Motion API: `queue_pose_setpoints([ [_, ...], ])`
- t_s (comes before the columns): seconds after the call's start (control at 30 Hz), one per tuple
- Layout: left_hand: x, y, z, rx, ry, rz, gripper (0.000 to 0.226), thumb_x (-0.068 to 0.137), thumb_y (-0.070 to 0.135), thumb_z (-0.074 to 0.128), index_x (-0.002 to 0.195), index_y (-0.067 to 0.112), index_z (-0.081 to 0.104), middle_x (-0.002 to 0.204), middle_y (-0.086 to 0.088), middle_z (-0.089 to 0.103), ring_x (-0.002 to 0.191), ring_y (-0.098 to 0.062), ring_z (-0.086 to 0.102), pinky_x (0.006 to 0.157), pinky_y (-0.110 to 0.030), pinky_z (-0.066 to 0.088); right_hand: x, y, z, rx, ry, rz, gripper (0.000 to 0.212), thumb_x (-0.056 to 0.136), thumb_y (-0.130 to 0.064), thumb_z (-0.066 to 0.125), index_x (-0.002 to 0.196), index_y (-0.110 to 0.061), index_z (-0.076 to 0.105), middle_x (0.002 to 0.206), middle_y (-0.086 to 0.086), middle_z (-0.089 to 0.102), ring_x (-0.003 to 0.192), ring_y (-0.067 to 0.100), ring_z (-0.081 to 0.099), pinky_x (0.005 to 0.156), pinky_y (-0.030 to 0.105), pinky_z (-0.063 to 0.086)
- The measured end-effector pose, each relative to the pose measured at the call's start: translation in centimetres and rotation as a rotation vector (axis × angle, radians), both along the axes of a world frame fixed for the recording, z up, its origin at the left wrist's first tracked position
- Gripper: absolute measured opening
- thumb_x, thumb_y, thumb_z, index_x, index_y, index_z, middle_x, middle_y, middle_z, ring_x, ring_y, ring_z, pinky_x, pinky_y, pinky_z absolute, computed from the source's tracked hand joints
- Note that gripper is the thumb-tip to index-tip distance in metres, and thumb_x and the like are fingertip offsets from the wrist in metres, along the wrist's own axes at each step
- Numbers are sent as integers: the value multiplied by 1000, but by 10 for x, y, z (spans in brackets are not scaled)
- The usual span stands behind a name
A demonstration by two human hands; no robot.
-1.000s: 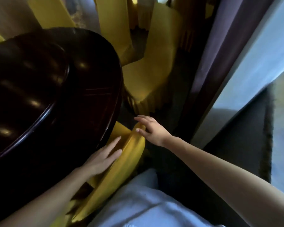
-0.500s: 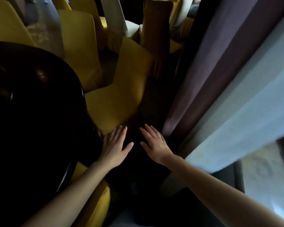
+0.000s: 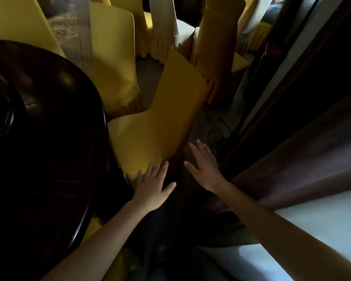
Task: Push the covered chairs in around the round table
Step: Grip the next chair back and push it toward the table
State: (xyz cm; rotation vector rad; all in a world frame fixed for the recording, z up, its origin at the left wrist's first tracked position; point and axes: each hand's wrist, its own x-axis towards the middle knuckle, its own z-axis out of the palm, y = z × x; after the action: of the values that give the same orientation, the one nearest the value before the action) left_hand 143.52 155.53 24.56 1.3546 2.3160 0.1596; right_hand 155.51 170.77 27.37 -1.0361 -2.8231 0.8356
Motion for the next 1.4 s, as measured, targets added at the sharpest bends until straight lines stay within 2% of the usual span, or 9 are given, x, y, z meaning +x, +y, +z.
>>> queue_pose_setpoints([
  [0.33, -24, 108, 11, 3, -73, 113, 70, 96, 56, 23, 150, 25, -8, 158, 3, -19, 143, -17, -23, 116, -51, -9, -15, 138, -10, 18, -1, -24, 65, 96, -43, 45, 150, -21, 18, 160, 5, 4, 146, 23, -2, 117, 41, 6],
  [0.57, -39, 231, 27, 45, -34, 100, 69, 96, 57, 23, 150, 26, -5, 158, 4, -17, 143, -16, -22, 114, -49, -13, -26, 243, 0, -23, 65, -102, 63, 96, -42, 44, 149, -20, 20, 159, 5, 8, 146, 22, 2, 117, 38, 8],
  [0.8, -39, 306, 23, 40, -13, 110, 71, 94, 58, 25, 150, 29, -8, 158, 4, -17, 144, -16, -19, 113, -49, -13, -28, 313, -6, -95, 101, -120, 62, 96, -43, 42, 150, -24, 17, 160, -2, 6, 146, 17, -1, 117, 37, 8],
  [0.97, -56, 329, 26, 22, 41, 76, 72, 94, 57, 28, 150, 30, -8, 158, 5, -19, 143, -15, -22, 112, -48, -15, -51, 336, -15, -51, 112, 31, 62, 96, -45, 41, 150, -27, 17, 159, -2, 9, 147, 19, 3, 118, 38, 9],
  [1.07, -71, 335, 35, 42, 17, 103, 71, 95, 56, 29, 150, 30, -6, 158, 5, -18, 144, -16, -20, 114, -50, -12, -68, 342, -9, -20, 139, 45, 61, 96, -45, 40, 149, -29, 16, 160, -2, 8, 147, 18, 1, 119, 45, 10],
  [1.13, -110, 378, 25, 7, 0, 130, 70, 95, 56, 29, 150, 30, -7, 158, 5, -18, 144, -17, -21, 116, -52, -10, -111, 387, -19, -90, 146, 22, 60, 96, -45, 41, 149, -30, 16, 160, -2, 9, 146, 18, 1, 118, 48, 12],
  [1.23, -122, 377, 25, -25, 23, 148, 70, 96, 55, 28, 150, 29, -8, 158, 4, -19, 144, -17, -21, 116, -52, -9, -124, 386, -16, -91, 159, 40, 60, 96, -44, 42, 149, -29, 18, 159, -2, 9, 146, 18, 2, 118, 45, 10],
  [1.33, -144, 406, 22, -8, -13, 169, 72, 95, 56, 28, 150, 29, -10, 158, 3, -20, 143, -17, -22, 115, -50, -11, -145, 417, -17, -126, 155, -34, 60, 96, -42, 44, 149, -27, 21, 159, -1, 11, 146, 17, 3, 116, 39, 11],
  [1.4, -167, 424, 21, 14, -18, 172, 72, 95, 56, 29, 149, 30, -10, 158, 4, -19, 143, -17, -21, 115, -50, -11, -162, 441, -13, -108, 129, -45, 60, 96, -41, 45, 149, -26, 22, 159, 0, 12, 146, 18, 5, 116, 40, 13],
])
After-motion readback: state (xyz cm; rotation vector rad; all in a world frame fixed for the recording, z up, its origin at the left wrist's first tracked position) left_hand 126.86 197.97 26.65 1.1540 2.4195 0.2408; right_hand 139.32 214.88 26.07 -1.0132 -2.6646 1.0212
